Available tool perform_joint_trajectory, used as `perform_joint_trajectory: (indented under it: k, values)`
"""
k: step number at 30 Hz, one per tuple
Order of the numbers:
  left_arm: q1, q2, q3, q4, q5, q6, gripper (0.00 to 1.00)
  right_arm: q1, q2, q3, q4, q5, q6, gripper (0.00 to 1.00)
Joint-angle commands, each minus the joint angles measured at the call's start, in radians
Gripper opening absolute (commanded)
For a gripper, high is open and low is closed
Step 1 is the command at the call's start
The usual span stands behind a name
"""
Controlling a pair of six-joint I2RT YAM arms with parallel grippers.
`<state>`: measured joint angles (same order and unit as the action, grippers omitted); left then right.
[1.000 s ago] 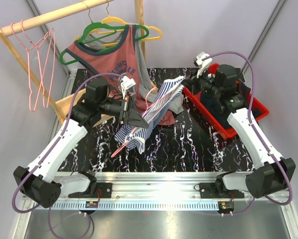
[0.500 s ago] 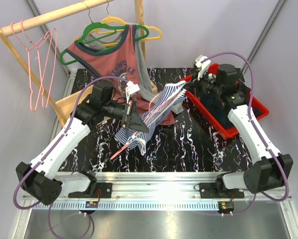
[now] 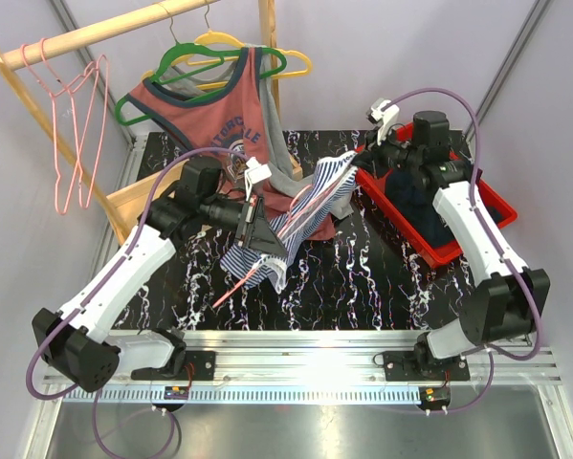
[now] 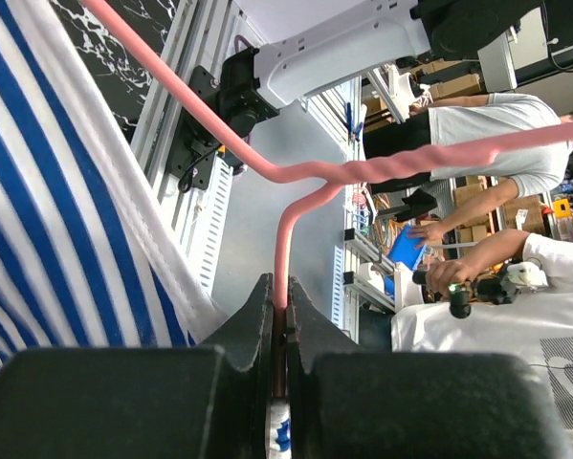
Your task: Remove the tank top from the hanger
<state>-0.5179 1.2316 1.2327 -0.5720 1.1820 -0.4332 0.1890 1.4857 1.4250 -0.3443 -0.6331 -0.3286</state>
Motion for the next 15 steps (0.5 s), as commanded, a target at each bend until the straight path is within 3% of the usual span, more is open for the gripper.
perform_joint_trajectory:
  k: [1,7,15]
  values:
    - [-0.010,-0.017,0.031,-0.039,0.050,-0.002,0.00,-0.042,0.059,0.038,-0.050,-0.019,-0.023,0.00]
    - [-0.010,-0.020,0.056,-0.002,0.062,-0.035,0.00,-0.065,0.143,0.061,-0.145,-0.131,0.011,0.00]
    - [-0.008,-0.014,0.070,0.131,0.077,-0.120,0.00,-0.071,0.180,0.017,-0.092,-0.315,0.136,0.05]
